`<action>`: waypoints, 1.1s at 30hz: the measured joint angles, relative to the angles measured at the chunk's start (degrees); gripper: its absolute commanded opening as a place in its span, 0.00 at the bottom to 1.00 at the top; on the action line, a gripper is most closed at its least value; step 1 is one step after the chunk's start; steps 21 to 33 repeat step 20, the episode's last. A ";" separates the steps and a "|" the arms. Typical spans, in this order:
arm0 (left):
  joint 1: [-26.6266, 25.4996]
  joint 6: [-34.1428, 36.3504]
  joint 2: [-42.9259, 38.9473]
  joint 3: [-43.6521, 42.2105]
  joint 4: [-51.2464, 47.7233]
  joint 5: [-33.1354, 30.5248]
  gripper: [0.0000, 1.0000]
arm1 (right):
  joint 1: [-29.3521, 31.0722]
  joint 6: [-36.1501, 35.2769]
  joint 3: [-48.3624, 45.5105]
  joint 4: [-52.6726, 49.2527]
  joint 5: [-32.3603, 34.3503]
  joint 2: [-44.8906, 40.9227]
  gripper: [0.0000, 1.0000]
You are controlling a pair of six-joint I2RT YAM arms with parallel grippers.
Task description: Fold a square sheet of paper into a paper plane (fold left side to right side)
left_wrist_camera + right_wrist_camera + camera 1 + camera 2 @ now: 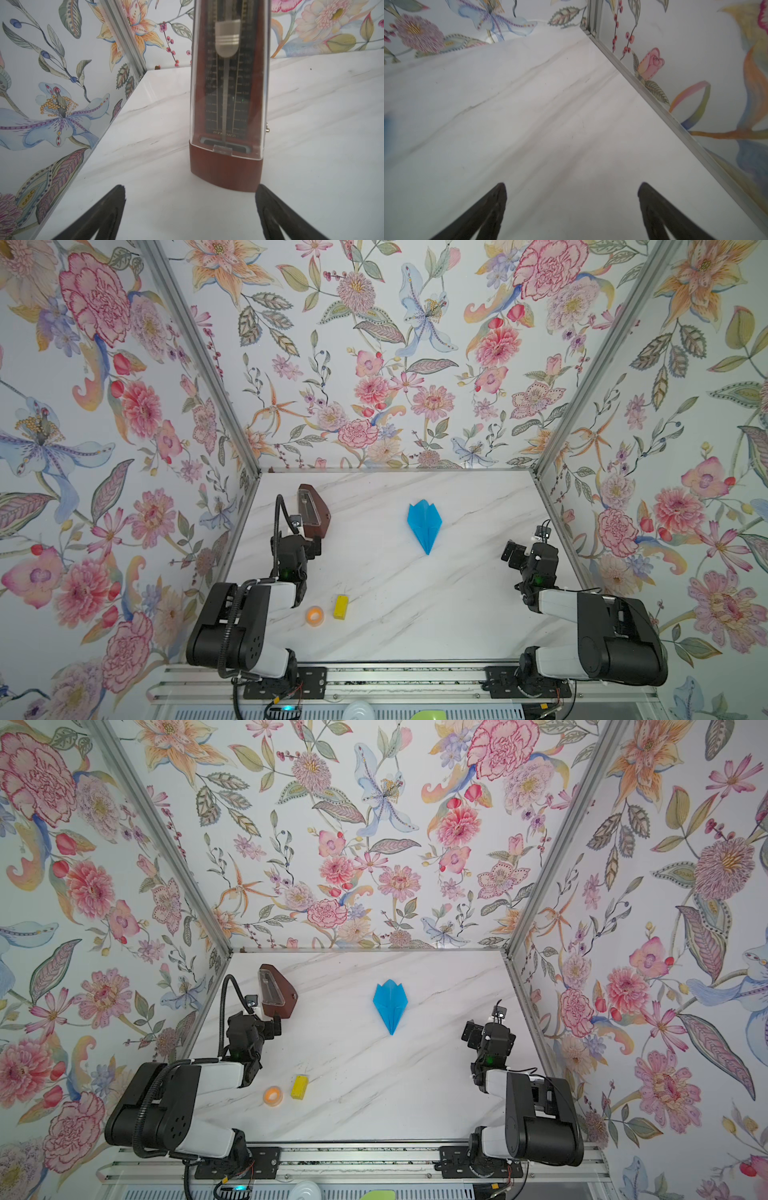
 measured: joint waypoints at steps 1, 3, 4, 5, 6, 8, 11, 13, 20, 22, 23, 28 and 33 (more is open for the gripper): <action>0.76 -0.07 0.63 -1.29 3.45 1.03 0.99 | -0.22 0.00 -0.50 4.28 -1.14 2.12 0.99; 1.55 -0.09 2.62 -3.72 8.70 2.49 0.99 | -0.07 -0.02 -1.20 7.89 -2.73 4.96 0.99; 1.79 -0.11 3.52 -4.46 9.51 3.21 0.99 | 0.09 0.00 -1.36 8.09 -2.82 5.35 0.99; 1.81 -0.11 4.11 -4.72 9.68 3.54 0.99 | 0.37 0.00 -1.36 8.68 -2.60 5.51 0.99; 1.81 -0.31 4.61 -4.79 10.03 3.80 0.99 | 0.83 -0.02 -1.36 10.01 -2.08 5.66 0.99; 1.79 -0.52 4.74 -4.76 11.02 4.07 0.99 | 2.05 -0.28 -1.33 11.47 -0.87 5.64 0.99; 1.79 -0.92 4.74 -4.76 12.79 4.09 0.99 | 3.32 -0.48 -1.31 12.24 -0.24 5.66 0.99; 1.79 -0.96 4.74 -4.76 13.46 4.20 0.99 | 3.17 -0.48 -1.29 12.33 -0.22 5.66 0.99; 1.79 -0.96 4.74 -4.76 13.70 4.22 0.99 | 3.10 -0.94 -1.25 12.37 -0.31 5.66 0.99; 1.79 -0.96 4.74 -4.76 13.70 4.22 0.99 | 3.10 -0.94 -1.25 12.37 -0.31 5.66 0.99; 1.79 -0.96 4.74 -4.76 13.70 4.22 0.99 | 3.10 -0.94 -1.25 12.37 -0.31 5.66 0.99; 1.79 -0.96 4.74 -4.76 13.70 4.22 0.99 | 3.10 -0.94 -1.25 12.37 -0.31 5.66 0.99; 1.79 -0.96 4.74 -4.76 13.70 4.22 0.99 | 3.10 -0.94 -1.25 12.37 -0.31 5.66 0.99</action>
